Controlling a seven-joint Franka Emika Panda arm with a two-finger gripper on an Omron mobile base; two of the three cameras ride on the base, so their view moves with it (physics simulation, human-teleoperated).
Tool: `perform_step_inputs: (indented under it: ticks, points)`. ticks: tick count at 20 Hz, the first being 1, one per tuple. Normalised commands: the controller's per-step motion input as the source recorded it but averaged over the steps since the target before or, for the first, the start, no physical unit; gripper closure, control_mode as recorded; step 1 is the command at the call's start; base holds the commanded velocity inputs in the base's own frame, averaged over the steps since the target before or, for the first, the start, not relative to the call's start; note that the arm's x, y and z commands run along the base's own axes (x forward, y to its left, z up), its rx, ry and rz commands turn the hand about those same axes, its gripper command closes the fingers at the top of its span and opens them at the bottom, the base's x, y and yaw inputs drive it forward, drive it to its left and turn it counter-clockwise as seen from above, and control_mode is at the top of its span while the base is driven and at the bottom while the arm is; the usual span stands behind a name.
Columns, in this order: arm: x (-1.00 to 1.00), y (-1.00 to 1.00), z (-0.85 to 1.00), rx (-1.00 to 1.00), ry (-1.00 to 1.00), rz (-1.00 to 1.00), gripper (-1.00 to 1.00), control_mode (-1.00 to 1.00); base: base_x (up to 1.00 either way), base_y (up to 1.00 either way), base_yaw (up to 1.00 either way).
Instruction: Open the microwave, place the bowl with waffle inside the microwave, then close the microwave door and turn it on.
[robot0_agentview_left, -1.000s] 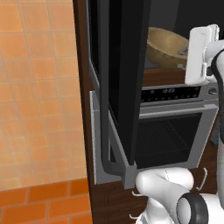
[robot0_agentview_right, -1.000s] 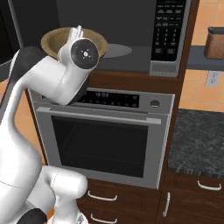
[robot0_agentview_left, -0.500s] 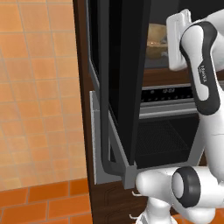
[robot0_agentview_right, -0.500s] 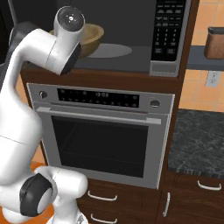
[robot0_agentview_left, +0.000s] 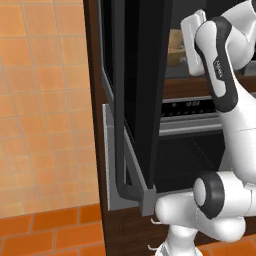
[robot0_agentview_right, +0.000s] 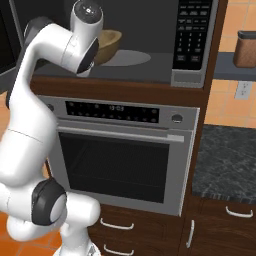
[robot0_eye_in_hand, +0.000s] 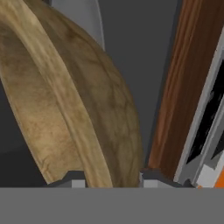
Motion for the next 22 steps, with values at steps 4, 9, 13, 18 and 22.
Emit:
perform_step_inputs:
  ticks: [4,9,13,18,22]
  points:
    - [0.84,0.00,-0.10,0.00,0.00,0.00,1.00,-1.00,0.00,0.00,0.00]
    - [0.95,0.00,0.00,0.00,0.00,0.00,1.00,-1.00,0.00,0.00,0.00]
    - [0.87,0.00,0.01,0.00,0.00,0.00,1.00,-1.00,0.00,0.00,0.00]
    - [0.61,0.00,0.03,0.00,0.04,0.00,1.00,-1.00,0.00,0.00,0.00]
    - [0.24,-0.18,0.00,0.00,0.02,-0.03,1.00,-1.00,0.00,0.00,0.00]
